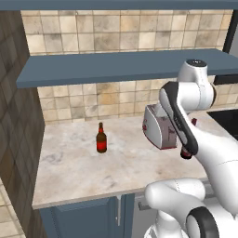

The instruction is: Move the drinks to the dining counter.

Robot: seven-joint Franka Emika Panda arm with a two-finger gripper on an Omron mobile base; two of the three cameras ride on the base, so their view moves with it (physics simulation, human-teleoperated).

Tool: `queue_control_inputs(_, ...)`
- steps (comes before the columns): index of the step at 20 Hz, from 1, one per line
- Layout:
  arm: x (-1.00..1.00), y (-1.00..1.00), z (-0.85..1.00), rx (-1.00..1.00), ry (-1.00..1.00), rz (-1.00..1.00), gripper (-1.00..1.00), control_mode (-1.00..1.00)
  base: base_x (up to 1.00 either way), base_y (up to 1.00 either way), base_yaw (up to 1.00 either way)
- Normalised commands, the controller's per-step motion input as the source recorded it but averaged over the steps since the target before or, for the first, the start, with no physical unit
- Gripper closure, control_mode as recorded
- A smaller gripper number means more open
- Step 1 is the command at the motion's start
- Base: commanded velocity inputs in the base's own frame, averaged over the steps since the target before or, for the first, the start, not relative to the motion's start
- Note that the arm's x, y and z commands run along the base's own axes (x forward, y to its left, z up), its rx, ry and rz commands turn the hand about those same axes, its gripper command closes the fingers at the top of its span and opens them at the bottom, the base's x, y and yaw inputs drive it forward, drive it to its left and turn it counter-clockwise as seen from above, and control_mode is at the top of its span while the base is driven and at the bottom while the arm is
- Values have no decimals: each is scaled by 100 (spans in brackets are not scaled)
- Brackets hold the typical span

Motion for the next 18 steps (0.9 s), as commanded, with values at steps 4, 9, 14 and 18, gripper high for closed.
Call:
queue_control_inputs(4, -27, -64, -4, 0, -1, 0, -100, -100, 0, 0, 0)
queue_control_inputs(9, -20, -54, -11, 0, 0, -3, -100, -100, 0, 0, 0)
queue_control_inputs(14, -12, -43, -25, 0, -2, -2, -100, -100, 0, 0, 0)
queue_control_inputs(18, 0, -42, -31, 0, -4, 0, -100, -100, 0, 0, 0)
